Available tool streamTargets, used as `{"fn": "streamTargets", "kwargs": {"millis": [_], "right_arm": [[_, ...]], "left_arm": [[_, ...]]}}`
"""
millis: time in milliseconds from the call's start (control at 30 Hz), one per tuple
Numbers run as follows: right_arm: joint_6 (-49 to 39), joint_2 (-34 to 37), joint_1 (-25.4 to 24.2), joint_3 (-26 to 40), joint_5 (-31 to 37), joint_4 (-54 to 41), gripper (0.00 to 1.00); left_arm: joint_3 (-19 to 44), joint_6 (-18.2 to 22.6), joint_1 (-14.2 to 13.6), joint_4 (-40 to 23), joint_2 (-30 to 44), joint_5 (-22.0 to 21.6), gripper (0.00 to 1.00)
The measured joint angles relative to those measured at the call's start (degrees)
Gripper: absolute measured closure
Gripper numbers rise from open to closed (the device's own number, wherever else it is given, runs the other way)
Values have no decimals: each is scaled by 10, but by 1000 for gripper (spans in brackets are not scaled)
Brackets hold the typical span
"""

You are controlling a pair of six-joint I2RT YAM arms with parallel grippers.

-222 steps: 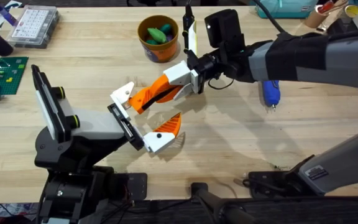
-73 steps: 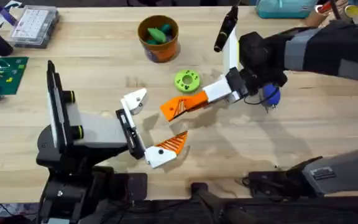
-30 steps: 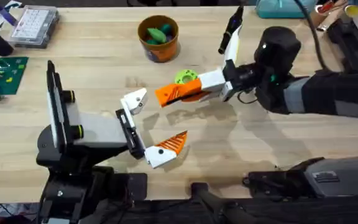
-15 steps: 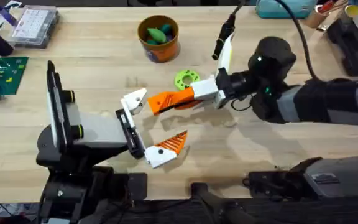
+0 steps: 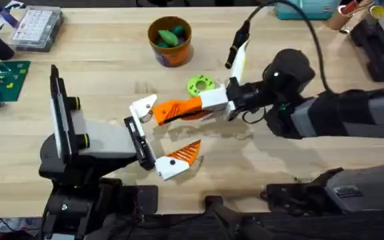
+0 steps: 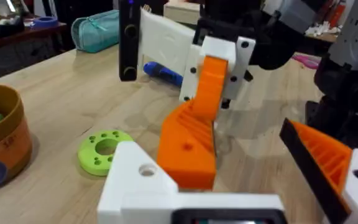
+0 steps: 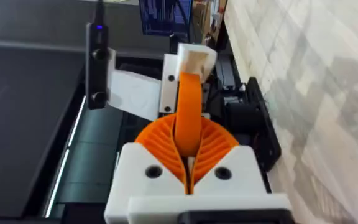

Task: Pick up the gripper from the table and insert it into the empty holder that is missing its gripper. Then pick up a screw, insert it into the mounting hole, and use the screwdriver to tighten it. Finally, clean up the table by picking up the vegetable and placing it into the bucket.

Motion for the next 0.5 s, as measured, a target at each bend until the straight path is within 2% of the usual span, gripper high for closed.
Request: {"fn": "streamTargets", "kwargs": {"millis": [200,500], "right_arm": [[5,29,5,-1,3,4,979],[5,31,20,-1,9,24,979]], "left_arm": [[0,0,0,1,0,-3,14],[0,0,0,1,0,-9,14]]}}
